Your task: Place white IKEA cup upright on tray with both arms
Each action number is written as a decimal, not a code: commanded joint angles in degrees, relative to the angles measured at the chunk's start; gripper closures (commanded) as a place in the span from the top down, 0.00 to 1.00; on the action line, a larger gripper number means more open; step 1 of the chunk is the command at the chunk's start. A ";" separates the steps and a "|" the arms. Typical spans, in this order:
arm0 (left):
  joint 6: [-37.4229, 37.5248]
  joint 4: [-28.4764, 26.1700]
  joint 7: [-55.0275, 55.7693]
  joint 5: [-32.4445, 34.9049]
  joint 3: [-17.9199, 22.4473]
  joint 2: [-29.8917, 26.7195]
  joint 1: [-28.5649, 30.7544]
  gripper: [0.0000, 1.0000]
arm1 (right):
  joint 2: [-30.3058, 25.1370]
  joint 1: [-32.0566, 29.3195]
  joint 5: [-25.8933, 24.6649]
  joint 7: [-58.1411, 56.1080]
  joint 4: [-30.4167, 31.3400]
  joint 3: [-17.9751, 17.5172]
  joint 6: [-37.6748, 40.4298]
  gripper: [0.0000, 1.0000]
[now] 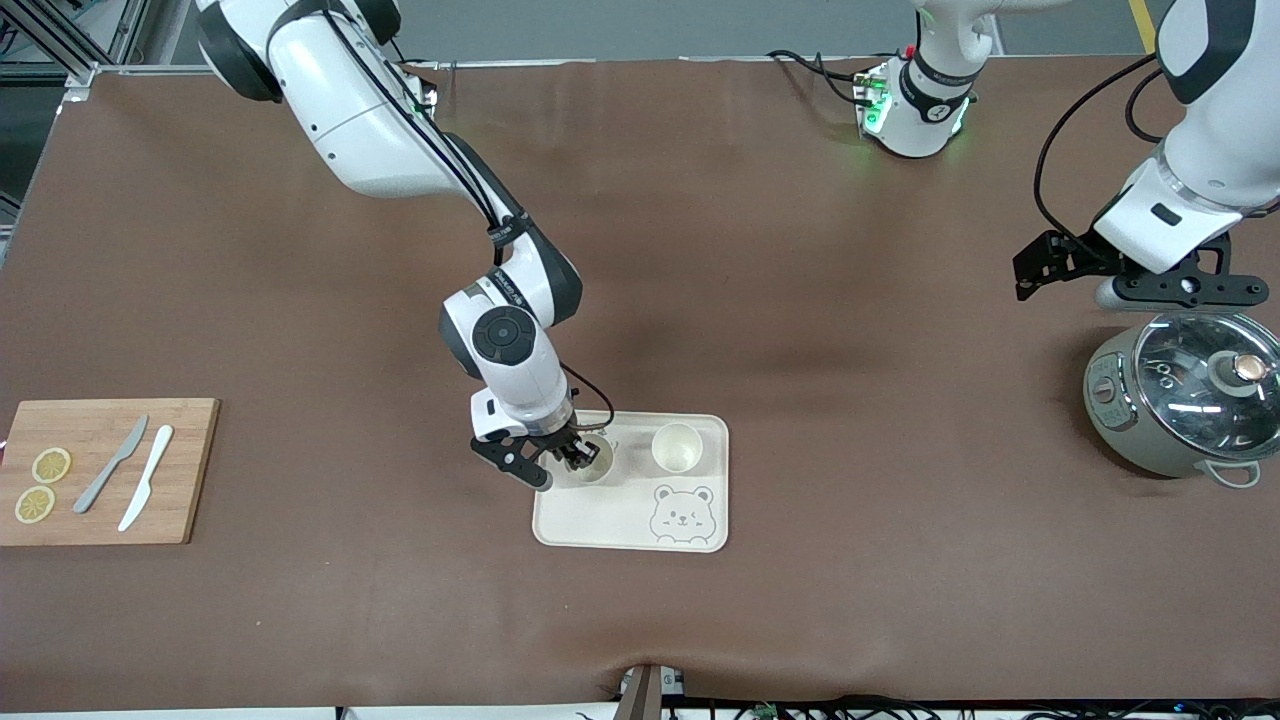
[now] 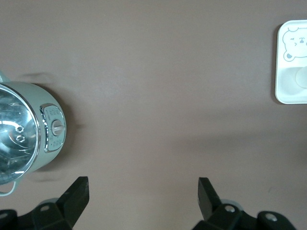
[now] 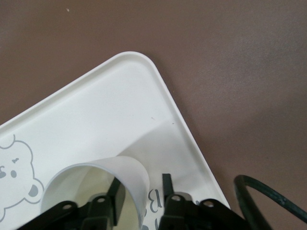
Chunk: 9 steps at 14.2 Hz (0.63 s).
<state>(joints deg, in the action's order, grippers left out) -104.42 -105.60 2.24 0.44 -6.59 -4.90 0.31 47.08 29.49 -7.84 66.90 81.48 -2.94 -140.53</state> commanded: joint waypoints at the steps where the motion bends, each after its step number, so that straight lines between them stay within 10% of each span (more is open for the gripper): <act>1: 4.29 2.40 -1.09 -1.14 0.26 -2.48 0.30 1.00 | 0.64 0.65 -3.06 1.74 -1.50 0.48 0.08 1.00; 9: 8.44 6.46 -1.01 -1.23 0.26 -2.40 0.92 1.00 | -3.92 -0.23 -2.44 0.51 -1.85 0.13 6.38 1.00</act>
<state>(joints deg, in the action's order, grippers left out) -97.05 -99.88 2.23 0.42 -6.41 -7.36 0.54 46.12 29.47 -9.25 66.95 79.53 -2.49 -138.15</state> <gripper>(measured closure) 0.000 0.000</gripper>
